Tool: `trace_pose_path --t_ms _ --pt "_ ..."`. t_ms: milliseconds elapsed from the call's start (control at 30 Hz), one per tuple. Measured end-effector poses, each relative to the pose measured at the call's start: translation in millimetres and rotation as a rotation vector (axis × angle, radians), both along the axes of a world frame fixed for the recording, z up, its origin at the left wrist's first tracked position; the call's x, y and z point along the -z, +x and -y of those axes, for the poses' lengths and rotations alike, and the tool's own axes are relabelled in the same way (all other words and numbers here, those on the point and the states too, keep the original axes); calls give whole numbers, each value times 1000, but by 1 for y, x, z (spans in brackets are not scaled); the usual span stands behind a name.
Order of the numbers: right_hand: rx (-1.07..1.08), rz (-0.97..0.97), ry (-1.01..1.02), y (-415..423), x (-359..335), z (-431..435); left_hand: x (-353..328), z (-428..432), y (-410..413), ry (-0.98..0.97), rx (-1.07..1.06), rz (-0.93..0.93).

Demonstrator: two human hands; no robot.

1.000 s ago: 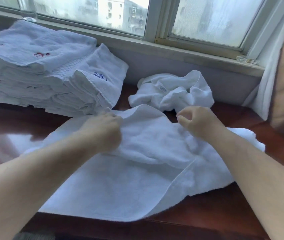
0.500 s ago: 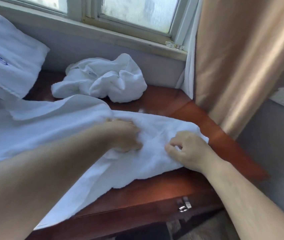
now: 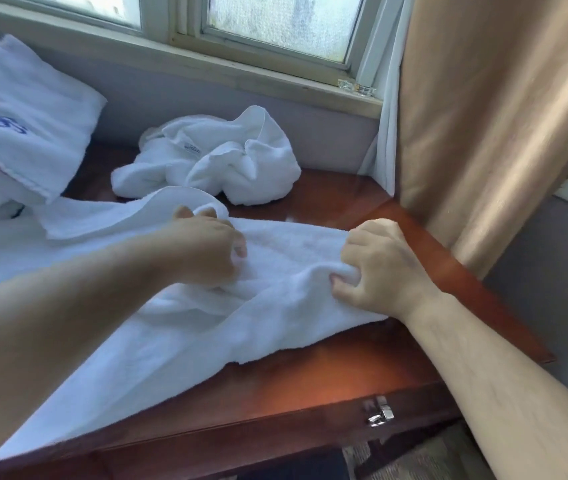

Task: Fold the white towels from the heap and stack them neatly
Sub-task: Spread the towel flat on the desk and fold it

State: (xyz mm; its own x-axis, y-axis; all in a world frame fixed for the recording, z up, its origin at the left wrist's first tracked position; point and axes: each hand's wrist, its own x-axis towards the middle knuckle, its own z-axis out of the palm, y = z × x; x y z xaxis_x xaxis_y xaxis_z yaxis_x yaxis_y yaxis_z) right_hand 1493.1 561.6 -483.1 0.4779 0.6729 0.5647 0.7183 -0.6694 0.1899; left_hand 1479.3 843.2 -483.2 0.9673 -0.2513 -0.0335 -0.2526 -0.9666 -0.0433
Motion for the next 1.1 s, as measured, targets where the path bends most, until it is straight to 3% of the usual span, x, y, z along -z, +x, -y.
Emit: trace_pose_path --t_ms 67,233,333,400,467,533,600,700,800,900,967,1033,1100 --pt "28 -15 -51 -10 -13 3 -6 -3 -7 84 13 30" --pt "638 -680 -446 -48 -33 8 -10 15 -19 205 68 97" --pt "906 -931 -463 -63 -38 14 -7 26 -19 203 127 -6" --pt "956 -854 -424 -65 -41 17 -2 32 -19 252 177 -75" --pt "932 -658 -286 -56 -36 17 7 33 -19 260 218 -73" --pt "763 -558 -68 -44 -24 6 14 30 -19 186 210 -59" --pt "591 -616 107 -31 -3 -12 19 25 -18 27 182 -57" --pt "742 -813 86 -17 28 -34 28 19 -19 -131 151 -9" --pt "940 -845 44 -6 43 -26 37 20 -13 -220 82 52" --pt "1202 -877 135 6 32 -4 37 22 -4 -283 -50 50" --pt "1385 -941 137 17 23 10 35 21 1 -237 -149 9" --pt "1340 -868 19 25 19 13 35 20 2 -138 -208 56" --pt "1111 -660 43 31 23 11 31 20 2 -74 -244 132"
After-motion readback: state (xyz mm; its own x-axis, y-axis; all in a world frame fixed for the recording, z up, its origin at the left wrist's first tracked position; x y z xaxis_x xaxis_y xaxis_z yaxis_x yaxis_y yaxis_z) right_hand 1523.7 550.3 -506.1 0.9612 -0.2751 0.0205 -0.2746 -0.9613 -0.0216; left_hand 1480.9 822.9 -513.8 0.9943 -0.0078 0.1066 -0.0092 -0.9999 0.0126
